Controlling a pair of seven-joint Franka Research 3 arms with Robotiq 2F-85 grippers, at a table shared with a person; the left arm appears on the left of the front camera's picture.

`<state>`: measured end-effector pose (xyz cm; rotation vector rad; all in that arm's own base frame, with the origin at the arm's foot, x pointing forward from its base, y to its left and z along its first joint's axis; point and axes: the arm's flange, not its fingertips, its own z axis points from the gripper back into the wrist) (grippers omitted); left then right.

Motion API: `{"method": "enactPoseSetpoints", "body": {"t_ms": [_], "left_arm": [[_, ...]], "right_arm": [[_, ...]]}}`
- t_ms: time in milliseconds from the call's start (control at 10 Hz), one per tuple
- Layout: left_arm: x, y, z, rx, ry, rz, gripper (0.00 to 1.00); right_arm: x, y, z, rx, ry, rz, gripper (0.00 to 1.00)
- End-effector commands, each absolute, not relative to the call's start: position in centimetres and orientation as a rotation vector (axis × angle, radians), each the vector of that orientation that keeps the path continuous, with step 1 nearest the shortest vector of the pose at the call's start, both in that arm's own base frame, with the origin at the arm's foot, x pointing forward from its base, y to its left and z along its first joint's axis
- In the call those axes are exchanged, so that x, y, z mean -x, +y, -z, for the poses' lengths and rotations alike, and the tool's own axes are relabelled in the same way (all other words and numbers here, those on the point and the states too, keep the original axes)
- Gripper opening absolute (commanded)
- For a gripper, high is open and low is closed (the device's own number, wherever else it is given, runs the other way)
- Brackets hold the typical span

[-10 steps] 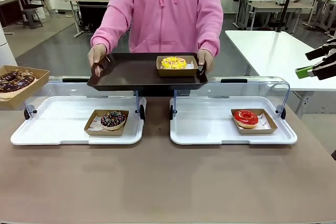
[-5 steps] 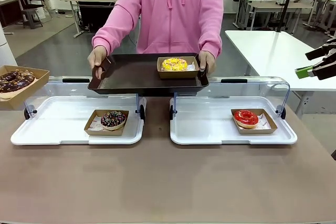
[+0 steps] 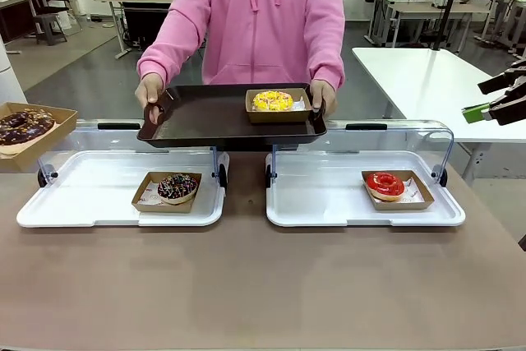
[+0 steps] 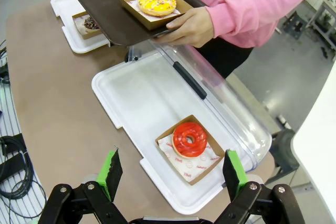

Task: Provide the desired donut to the person.
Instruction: Place the picked Paper togo box onto the Handle tray extended by the person.

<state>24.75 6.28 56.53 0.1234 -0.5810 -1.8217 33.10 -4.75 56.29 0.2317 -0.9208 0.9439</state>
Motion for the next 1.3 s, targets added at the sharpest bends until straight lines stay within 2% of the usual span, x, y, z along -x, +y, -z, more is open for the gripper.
{"method": "enactPoseSetpoints", "body": {"t_ms": [0, 1000, 1100, 1200], "left_arm": [[-24.8, 6.3, -56.4, -0.14, -0.579, 1.806, 0.0], [-24.8, 6.3, -56.5, -0.123, -0.581, 1.822, 0.02], [-26.9, 3.2, -59.3, -0.099, -0.611, 1.729, 0.02], [-29.8, 0.4, -61.7, -0.153, -0.616, 1.626, 0.02]], "right_arm": [[-33.2, -4.8, -56.2, -0.227, -0.915, -0.942, 1.0], [-33.2, -4.8, -56.2, -0.227, -0.915, -0.942, 1.0], [-33.2, -4.8, -56.2, -0.227, -0.915, -0.942, 1.0], [-33.2, -4.8, -56.2, -0.227, -0.915, -0.942, 1.0]]}}
